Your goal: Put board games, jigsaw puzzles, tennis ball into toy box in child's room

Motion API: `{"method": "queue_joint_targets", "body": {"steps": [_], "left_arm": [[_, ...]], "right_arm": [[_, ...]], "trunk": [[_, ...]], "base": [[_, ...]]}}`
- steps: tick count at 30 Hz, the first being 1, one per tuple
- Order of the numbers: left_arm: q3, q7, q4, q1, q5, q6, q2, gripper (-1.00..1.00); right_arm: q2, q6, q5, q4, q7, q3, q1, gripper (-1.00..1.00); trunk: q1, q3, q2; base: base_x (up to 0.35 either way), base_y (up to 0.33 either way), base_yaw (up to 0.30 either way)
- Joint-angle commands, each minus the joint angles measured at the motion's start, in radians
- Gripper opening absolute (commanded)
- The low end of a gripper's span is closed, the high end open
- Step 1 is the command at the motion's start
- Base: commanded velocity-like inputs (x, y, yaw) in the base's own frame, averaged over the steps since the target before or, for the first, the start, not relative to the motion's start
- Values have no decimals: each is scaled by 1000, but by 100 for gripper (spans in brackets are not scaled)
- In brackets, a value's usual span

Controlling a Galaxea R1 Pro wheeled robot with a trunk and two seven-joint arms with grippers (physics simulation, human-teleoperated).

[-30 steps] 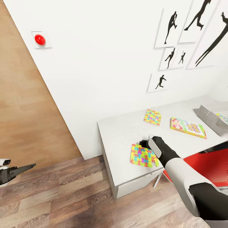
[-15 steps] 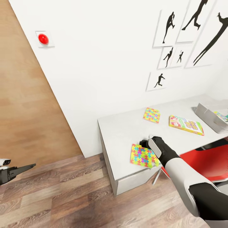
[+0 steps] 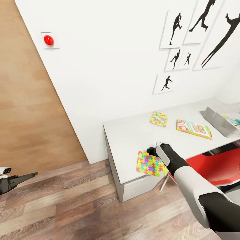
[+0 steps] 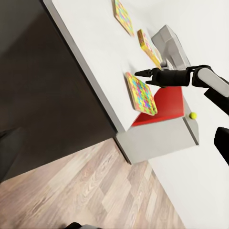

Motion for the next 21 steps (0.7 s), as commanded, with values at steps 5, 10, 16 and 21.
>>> {"method": "queue_joint_targets", "body": {"steps": [5, 10, 16, 21], "left_arm": [[0, -4, 0, -1, -1, 10, 1, 100], [0, -4, 0, -1, -1, 11, 1, 100], [0, -4, 0, -1, -1, 11, 1, 100], [0, -4, 0, -1, 0, 11, 1, 100]], "right_arm": [[-1, 3, -11, -2, -9, 8, -1, 100], [-2, 3, -11, -2, -9, 8, -1, 100], [-3, 3, -11, -3, -9, 8, -1, 100], [-2, 3, -11, -4, -9, 8, -1, 100]], "trunk": [[0, -2, -2], [0, -2, -2], [0, -2, -2], [0, -2, -2]], "base": [[-76, 0, 0], [-53, 0, 0], [-11, 0, 0], [-1, 0, 0]]}}
